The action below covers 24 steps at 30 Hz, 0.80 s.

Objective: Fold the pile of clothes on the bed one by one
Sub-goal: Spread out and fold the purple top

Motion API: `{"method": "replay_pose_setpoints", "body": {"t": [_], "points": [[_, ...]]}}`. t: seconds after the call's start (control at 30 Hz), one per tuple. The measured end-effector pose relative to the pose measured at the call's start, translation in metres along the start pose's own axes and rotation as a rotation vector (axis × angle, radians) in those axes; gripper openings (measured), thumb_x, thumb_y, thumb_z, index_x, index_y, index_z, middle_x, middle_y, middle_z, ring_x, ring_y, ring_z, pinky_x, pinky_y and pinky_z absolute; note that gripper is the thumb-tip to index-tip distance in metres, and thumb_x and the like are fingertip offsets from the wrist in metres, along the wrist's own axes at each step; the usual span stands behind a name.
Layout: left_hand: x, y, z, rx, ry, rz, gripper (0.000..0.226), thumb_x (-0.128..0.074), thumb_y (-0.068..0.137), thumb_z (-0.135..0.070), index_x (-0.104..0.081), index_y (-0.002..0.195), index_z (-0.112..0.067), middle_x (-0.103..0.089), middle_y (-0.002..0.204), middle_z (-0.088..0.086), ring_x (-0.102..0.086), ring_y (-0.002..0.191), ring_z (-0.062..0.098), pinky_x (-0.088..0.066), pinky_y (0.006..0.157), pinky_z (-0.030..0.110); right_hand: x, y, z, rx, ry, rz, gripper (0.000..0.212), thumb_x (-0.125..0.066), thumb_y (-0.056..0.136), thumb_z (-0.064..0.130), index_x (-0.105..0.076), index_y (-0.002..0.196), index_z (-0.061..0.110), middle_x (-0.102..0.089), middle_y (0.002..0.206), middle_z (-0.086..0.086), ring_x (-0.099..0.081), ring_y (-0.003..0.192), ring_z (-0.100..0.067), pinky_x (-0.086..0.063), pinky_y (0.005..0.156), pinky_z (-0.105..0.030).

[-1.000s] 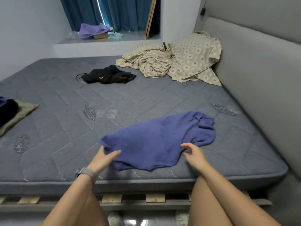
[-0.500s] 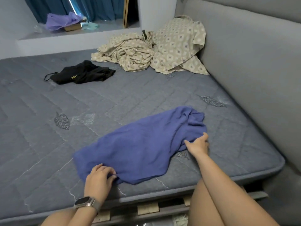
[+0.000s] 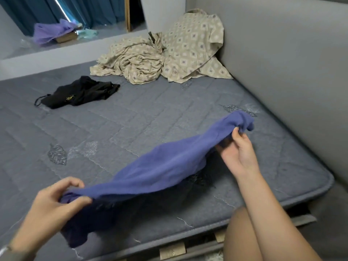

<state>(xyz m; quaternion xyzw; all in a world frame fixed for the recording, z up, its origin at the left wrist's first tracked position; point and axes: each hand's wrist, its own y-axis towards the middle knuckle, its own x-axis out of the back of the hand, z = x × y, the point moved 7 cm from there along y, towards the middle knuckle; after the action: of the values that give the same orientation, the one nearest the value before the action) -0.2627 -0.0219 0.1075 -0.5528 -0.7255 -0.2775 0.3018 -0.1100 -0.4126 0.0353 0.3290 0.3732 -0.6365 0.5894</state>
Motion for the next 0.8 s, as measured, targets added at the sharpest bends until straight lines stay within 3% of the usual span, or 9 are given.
{"method": "replay_pose_setpoints", "body": {"t": [0.07,0.17,0.27,0.37,0.5,0.57,0.67,0.73,0.8], "points": [[-0.005,0.023,0.002,-0.056,0.432,0.24,0.047,-0.068,0.038,-0.065,-0.064,0.076,-0.039,-0.061,0.057,-0.014,-0.051,0.05,-0.005,-0.042,0.054,0.018,-0.009,0.012,-0.008,-0.085,-0.044,-0.02,0.017,-0.061,0.079,0.017,-0.056,0.095,0.02,-0.071,0.081,0.002,-0.067,0.081,-0.014,-0.057,0.07,-0.03],[-0.008,0.08,0.023,-0.036,0.856,0.328,0.026,-0.067,0.071,-0.051,-0.069,0.081,-0.027,-0.071,0.078,-0.005,-0.067,0.08,0.017,-0.043,0.064,0.029,-0.017,0.048,-0.03,-0.238,-0.32,-0.153,0.011,-0.049,0.097,0.011,-0.055,0.09,0.018,-0.065,0.086,-0.003,-0.059,0.085,-0.019,-0.05,0.073,-0.041],[0.038,0.148,0.021,0.119,0.717,0.0,0.018,-0.057,0.086,-0.008,-0.071,0.098,-0.009,-0.069,0.104,0.02,-0.063,0.1,0.037,-0.044,0.076,0.036,-0.064,0.094,-0.027,-0.199,-0.514,-0.131,0.024,-0.042,0.1,0.005,-0.051,0.083,0.019,-0.056,0.089,-0.006,-0.054,0.085,-0.021,-0.046,0.069,-0.044],[0.116,0.19,-0.007,0.232,0.191,-0.527,0.029,-0.044,0.089,0.001,-0.064,0.11,0.0,-0.064,0.112,0.025,-0.056,0.107,0.044,-0.043,0.088,0.041,-0.152,0.142,-0.004,-0.09,-0.545,0.031,0.03,-0.034,0.096,-0.004,-0.052,0.086,0.017,-0.057,0.092,-0.011,-0.056,0.091,-0.026,-0.051,0.065,-0.044],[0.179,0.193,-0.07,-0.011,-0.234,-0.977,0.03,-0.034,0.086,0.001,-0.057,0.105,-0.008,-0.06,0.097,0.014,-0.053,0.089,0.026,-0.039,0.076,0.032,-0.262,0.167,0.048,0.134,-0.262,0.248,0.029,-0.034,0.094,-0.008,-0.053,0.098,0.014,-0.057,0.096,-0.015,-0.057,0.085,-0.03,-0.059,0.061,-0.037],[0.191,0.191,-0.078,-0.168,-0.277,-0.972,0.033,-0.036,0.083,-0.003,-0.058,0.104,-0.015,-0.061,0.099,0.009,-0.052,0.089,0.018,-0.044,0.081,0.034,-0.284,0.157,0.068,0.19,-0.049,0.316,0.03,-0.051,0.083,-0.008,-0.06,0.101,0.015,-0.062,0.104,-0.014,-0.063,0.09,-0.029,-0.058,0.074,-0.042],[0.183,0.169,-0.066,-0.273,-0.185,-0.894,0.039,-0.039,0.078,-0.005,-0.06,0.11,-0.013,-0.062,0.109,0.012,-0.056,0.099,0.022,-0.044,0.09,0.034,-0.27,0.129,0.072,0.222,0.017,0.448,0.048,-0.082,0.036,0.006,-0.076,0.082,0.019,-0.069,0.096,-0.011,-0.068,0.086,-0.026,-0.057,0.082,-0.04],[0.156,0.138,-0.046,-0.32,-0.027,-0.848,0.043,-0.045,0.073,0.005,-0.063,0.11,-0.004,-0.059,0.107,0.015,-0.051,0.1,0.022,-0.038,0.084,0.022,-0.225,0.115,0.052,0.186,-0.042,0.432,0.046,-0.083,0.034,0.012,-0.078,0.079,0.023,-0.072,0.094,-0.007,-0.07,0.085,-0.021,-0.057,0.08,-0.036],[0.117,0.104,-0.01,-0.29,0.178,-0.751,0.05,-0.055,0.064,0.02,-0.065,0.108,-0.001,-0.056,0.102,0.016,-0.049,0.096,0.024,-0.034,0.079,0.022,-0.162,0.096,0.023,0.122,-0.107,0.316,0.04,-0.081,0.036,0.015,-0.077,0.075,0.025,-0.073,0.09,-0.001,-0.071,0.081,-0.013,-0.059,0.072,-0.03]]}}
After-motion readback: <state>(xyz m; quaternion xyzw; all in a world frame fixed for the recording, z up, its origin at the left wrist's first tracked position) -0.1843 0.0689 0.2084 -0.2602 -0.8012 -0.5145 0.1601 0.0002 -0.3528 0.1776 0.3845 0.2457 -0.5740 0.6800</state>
